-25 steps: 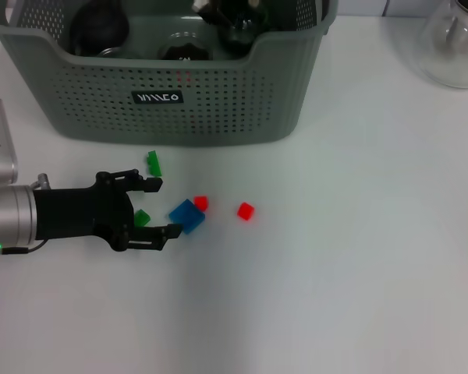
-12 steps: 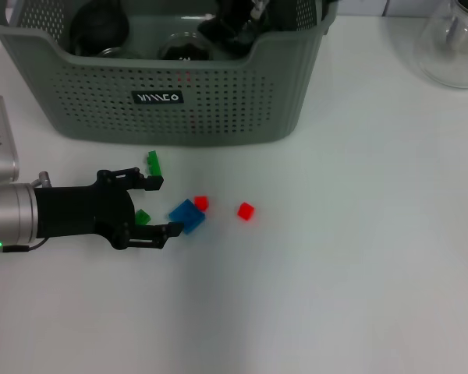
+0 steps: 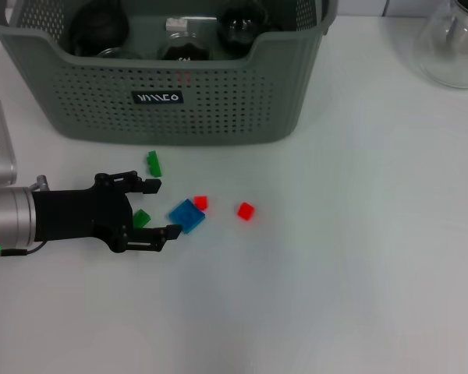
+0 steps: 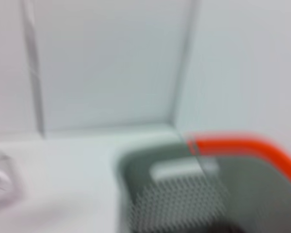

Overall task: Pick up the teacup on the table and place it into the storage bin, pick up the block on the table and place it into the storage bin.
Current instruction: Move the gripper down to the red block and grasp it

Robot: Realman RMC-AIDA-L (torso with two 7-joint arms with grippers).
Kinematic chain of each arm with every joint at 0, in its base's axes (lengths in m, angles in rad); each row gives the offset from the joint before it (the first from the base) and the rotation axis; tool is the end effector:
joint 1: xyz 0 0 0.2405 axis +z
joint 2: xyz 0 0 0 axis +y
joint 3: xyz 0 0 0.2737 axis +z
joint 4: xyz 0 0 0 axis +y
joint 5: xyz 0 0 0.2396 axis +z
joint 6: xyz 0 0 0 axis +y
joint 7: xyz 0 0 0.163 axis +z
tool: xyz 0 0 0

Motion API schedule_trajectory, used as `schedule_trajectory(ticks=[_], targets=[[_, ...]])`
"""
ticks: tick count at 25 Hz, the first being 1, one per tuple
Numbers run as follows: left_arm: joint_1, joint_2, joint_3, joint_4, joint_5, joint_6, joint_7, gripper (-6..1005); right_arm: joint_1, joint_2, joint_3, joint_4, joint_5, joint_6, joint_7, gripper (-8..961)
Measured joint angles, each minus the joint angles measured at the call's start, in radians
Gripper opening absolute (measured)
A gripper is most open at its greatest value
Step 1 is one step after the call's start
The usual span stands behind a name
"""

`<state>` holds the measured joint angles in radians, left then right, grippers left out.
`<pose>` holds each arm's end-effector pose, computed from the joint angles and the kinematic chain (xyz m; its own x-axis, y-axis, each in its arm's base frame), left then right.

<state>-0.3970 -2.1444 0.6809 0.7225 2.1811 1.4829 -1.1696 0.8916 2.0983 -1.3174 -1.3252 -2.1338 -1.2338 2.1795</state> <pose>-0.3396 0.3214 -0.0511 0.9017 0.2908 0.3200 0.3764 -0.8921 -0.2499 -0.0131 0.4437 -0.0248 0.9695 -0.0145 -0.2447 -0.0978 -0.9383 -0.3318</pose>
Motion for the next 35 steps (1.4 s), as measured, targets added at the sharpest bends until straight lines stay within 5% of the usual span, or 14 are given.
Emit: schedule_trajectory(ticks=[5,8,12,18,25,35], targets=[[0.001,0.0,0.0,0.0,-0.001,0.001,0.001,860,-0.181,-0.002,-0.003,-0.192,0.164,-0.214,-0.085,803],[0.001,0.0,0.0,0.0,-0.001,0.002,0.002,860,-0.235,-0.002,-0.035,-0.162,0.135,-0.387,-0.099,823],[-0.001,0.001,0.0,0.0,-0.001,0.001,0.003,860,-0.238,0.0,-0.092,-0.084,0.019,-0.424,-0.051,816],[-0.002,0.001,0.0,0.0,-0.001,0.0,0.004,860,-0.131,0.006,-0.254,0.205,-0.155,-0.231,0.04,809],[-0.005,0.002,0.0,0.0,-0.001,0.004,0.004,860,-0.012,0.013,-0.362,0.461,-0.151,0.005,0.069,804],[-0.006,0.003,0.0,0.001,0.004,0.004,0.004,860,0.01,0.015,-0.462,0.536,-0.08,0.152,0.079,799]])
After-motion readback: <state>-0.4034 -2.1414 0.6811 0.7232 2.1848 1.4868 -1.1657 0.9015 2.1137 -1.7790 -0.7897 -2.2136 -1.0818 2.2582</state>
